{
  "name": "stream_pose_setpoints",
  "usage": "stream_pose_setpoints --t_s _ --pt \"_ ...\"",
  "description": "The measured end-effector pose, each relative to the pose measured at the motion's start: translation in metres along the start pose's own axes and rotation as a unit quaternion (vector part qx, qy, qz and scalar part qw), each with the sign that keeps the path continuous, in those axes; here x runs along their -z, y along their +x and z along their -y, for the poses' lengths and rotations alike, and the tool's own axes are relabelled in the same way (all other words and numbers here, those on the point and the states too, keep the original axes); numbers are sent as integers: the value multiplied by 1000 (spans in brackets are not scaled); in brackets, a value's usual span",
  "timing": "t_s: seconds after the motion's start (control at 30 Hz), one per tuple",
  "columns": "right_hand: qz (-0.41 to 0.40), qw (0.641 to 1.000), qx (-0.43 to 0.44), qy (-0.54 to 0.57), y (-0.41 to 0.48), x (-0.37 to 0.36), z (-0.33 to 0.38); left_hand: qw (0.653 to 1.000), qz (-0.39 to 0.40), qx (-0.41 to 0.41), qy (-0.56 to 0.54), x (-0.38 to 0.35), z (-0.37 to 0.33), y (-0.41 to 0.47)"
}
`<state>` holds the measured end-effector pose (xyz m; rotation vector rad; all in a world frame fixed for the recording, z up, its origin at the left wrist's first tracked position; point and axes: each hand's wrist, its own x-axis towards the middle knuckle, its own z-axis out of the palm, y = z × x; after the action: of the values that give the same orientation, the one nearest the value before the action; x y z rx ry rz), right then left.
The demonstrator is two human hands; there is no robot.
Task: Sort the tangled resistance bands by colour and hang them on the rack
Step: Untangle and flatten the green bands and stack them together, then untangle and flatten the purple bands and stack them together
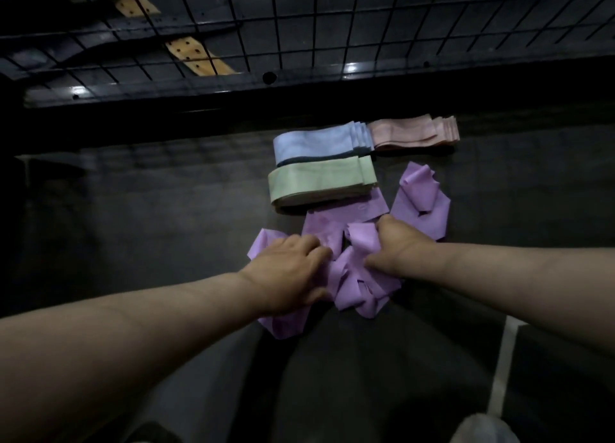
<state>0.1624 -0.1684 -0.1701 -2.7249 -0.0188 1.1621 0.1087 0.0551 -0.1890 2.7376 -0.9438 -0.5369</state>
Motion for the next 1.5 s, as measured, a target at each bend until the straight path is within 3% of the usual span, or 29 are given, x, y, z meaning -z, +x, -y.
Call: stream_pose_setpoints --t_s 0.1,0.2,0.27,0.37,0.43,0.5,0.63,0.8,0.87,0.97,1.1,1.2,1.3,1.4,1.5 --pt "32 997 64 -17 -14 3 3 997 69 40 -20 -9 -10 -7" --pt "53 985 131 -102 -33 6 7 982 153 86 -75 -7 -20 -10" --pt "105 972 158 -138 -46 9 11 980 169 79 -69 -6 -26 -16" --pt "247 945 130 -169 -58 18 11 978 191 60 -50 4 -28 -24" --pt "285 932 102 -201 -63 19 6 970 236 44 -37 10 -28 -26" --pt "230 945 98 -210 -62 19 -2 967 252 21 -23 15 -31 -26" --pt "83 974 120 -172 -49 24 -19 978 206 -12 -18 20 -35 -25" --pt "-123 979 95 -132 -22 26 -33 989 146 5 -17 17 -28 -23" --pt "-103 976 51 -185 -10 31 -42 995 104 -5 5 16 -24 -24" --pt "-13 983 23 -180 1 35 -57 998 46 -41 17 10 -21 -25" --pt "-40 975 27 -217 6 29 -65 985 70 -136 80 -6 -29 -19" --pt "-5 985 32 -169 -3 28 -63 977 79 -177 95 -15 -38 -13" --pt "26 990 77 -116 -14 29 -60 973 136 -155 101 -17 -43 -12" --pt "118 988 94 36 -25 34 -53 977 46 -172 113 -13 -41 -13" --pt "244 941 103 212 -41 55 -37 991 -26 -107 -71 0 -40 -12"
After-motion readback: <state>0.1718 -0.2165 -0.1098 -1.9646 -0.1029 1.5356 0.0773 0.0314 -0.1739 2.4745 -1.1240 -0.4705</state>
